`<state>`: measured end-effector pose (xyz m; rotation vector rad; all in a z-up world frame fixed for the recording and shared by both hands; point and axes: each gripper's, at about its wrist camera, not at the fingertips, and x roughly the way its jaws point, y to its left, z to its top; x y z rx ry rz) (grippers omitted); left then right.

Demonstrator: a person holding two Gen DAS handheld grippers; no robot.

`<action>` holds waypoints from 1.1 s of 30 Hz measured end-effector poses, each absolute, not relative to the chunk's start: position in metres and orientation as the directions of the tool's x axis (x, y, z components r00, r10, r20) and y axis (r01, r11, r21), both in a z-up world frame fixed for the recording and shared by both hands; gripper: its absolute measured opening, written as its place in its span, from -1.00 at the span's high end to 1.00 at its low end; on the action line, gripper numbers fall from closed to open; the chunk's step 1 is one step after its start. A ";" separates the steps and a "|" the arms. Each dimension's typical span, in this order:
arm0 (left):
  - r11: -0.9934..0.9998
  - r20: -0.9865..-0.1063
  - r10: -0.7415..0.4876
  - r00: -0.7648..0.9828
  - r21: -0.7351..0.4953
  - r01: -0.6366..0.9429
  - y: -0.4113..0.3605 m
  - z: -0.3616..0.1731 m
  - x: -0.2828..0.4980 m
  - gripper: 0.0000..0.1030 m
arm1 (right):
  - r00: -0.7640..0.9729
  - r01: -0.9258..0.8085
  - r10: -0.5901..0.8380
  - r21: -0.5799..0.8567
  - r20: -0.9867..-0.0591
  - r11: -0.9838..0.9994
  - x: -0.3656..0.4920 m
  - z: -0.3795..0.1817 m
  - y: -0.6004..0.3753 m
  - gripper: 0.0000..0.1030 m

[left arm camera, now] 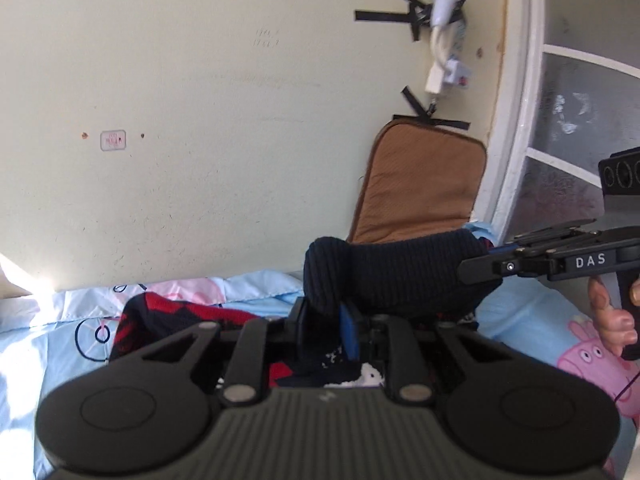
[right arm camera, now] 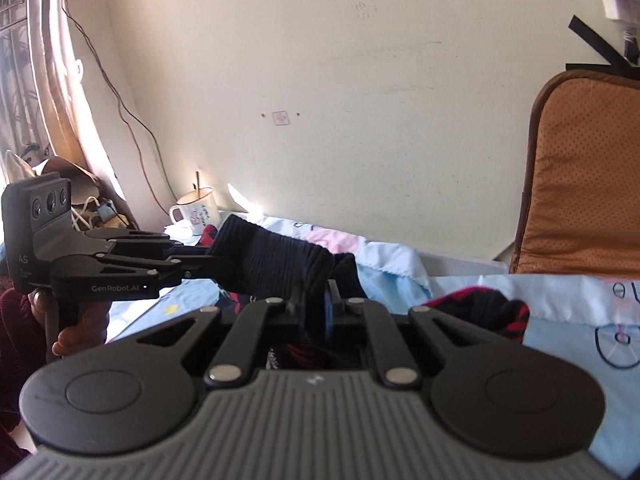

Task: Fold small clothes
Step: 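Fold the lifted pile over onto itself with both grippers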

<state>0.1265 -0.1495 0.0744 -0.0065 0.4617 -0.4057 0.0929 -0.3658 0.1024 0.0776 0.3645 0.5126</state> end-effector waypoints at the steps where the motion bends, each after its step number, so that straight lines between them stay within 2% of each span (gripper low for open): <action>1: 0.916 -0.417 -0.392 0.820 -0.092 0.391 -0.151 0.074 0.104 0.67 | 0.809 -0.469 0.498 0.168 -0.312 0.867 0.076 0.096 -0.365 0.78; 4: 0.909 -0.402 -0.406 0.821 -0.081 0.410 -0.160 0.068 0.043 0.67 | 0.803 -0.476 0.512 0.188 -0.304 0.859 0.033 0.073 -0.360 0.78; 7: 0.905 -0.428 -0.409 0.806 -0.078 0.418 -0.164 0.044 0.005 0.67 | 0.809 -0.458 0.491 0.178 -0.324 0.871 0.002 0.039 -0.348 0.78; 10: 0.911 -0.512 -0.384 0.768 -0.075 0.405 -0.173 0.012 -0.009 0.63 | 0.826 -0.397 0.435 0.179 -0.358 0.900 -0.010 0.000 -0.338 0.76; 13: 0.932 -0.621 -0.322 0.715 -0.077 0.353 -0.178 -0.018 -0.005 0.56 | 0.820 -0.331 0.382 0.192 -0.426 0.924 -0.007 -0.027 -0.332 0.58; 14: 0.936 -0.628 -0.314 0.712 -0.077 0.345 -0.175 -0.020 -0.010 0.56 | 0.817 -0.331 0.391 0.211 -0.423 0.920 -0.008 -0.027 -0.333 0.51; 15: 0.936 -0.622 -0.313 0.718 -0.073 0.344 -0.173 -0.019 -0.017 0.52 | 0.816 -0.338 0.402 0.222 -0.415 0.915 -0.011 -0.024 -0.334 0.45; 17: 0.928 -0.586 -0.336 0.737 -0.074 0.364 -0.164 -0.009 -0.034 0.42 | 0.817 -0.379 0.445 0.241 -0.366 0.894 -0.028 -0.012 -0.341 0.04; 21: 0.890 -0.448 -0.456 0.769 -0.203 0.409 -0.132 0.021 -0.054 0.15 | 0.824 -0.438 0.512 0.301 -0.243 0.847 -0.053 0.012 -0.361 -0.02; 24: 0.900 -0.378 -0.431 0.819 -0.251 0.357 -0.120 0.040 -0.041 0.05 | 0.856 -0.401 0.485 0.362 -0.178 0.842 -0.042 0.021 -0.368 -0.02; 27: 0.936 -0.399 -0.342 0.851 -0.223 0.271 -0.125 0.042 -0.006 0.05 | 0.889 -0.336 0.422 0.377 -0.175 0.863 -0.015 0.024 -0.358 -0.04; 30: 0.958 -0.424 -0.284 0.860 -0.165 0.235 -0.132 0.026 0.028 0.08 | 0.884 -0.350 0.434 0.370 -0.173 0.860 0.013 0.020 -0.341 -0.04; 32: 0.971 -0.477 -0.241 0.845 -0.116 0.211 -0.135 0.008 0.053 0.12 | 0.886 -0.331 0.412 0.332 -0.214 0.883 0.030 0.011 -0.336 -0.02; 33: 0.977 -0.519 -0.214 0.827 -0.098 0.192 -0.135 -0.003 0.068 0.11 | 0.900 -0.277 0.349 0.276 -0.260 0.921 0.038 0.004 -0.335 -0.02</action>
